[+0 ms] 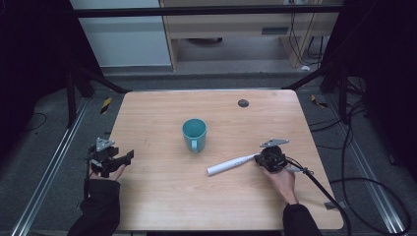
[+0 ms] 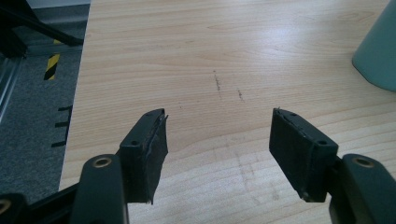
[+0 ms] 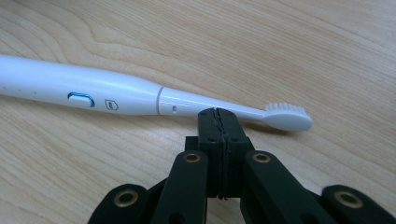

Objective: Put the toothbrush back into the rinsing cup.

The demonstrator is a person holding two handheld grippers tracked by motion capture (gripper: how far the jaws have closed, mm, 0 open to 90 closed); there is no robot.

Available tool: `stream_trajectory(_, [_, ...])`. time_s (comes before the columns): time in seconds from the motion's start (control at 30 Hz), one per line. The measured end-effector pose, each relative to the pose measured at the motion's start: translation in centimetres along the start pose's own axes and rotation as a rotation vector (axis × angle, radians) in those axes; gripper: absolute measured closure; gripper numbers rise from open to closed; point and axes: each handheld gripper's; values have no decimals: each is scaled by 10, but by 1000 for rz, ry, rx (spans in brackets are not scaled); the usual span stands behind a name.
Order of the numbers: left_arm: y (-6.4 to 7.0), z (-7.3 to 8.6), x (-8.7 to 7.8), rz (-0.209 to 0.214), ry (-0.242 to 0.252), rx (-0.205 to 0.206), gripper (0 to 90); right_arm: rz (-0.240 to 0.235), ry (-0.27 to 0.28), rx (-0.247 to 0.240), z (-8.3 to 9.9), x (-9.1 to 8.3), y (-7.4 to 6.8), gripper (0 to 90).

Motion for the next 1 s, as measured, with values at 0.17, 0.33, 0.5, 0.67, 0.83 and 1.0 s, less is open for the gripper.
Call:
stream_trajectory(0.17, [0,0,0,0,0,0,366,-12,19,-7,-2,0,2,891])
stream_trajectory(0.33, [0,0,0,0,1,-1,366,-9,24,-8,-3,1,4,885])
stream_trajectory(0.5, [-1,0,-1,-1,1,-3,366,-20,43,-15,-5,-3,0,873])
stream_trajectory(0.67, [-2,0,-1,-2,4,-7,367,-53,94,-22,-11,-9,-9,869])
stream_trajectory(0.83, [-4,-1,-2,-4,5,-9,367,-98,139,-31,-17,-10,-23,893])
stream_trajectory(1.0, [-4,-1,-2,-6,6,-10,367,-134,141,-52,-24,-4,-39,898])
Point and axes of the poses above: each handheld gripper's, and its own axes: x roughly forward along the jaws, z roughly out of its underside, y roughly to its right, and after that the axes turned 13 degrees about -z, right-handed
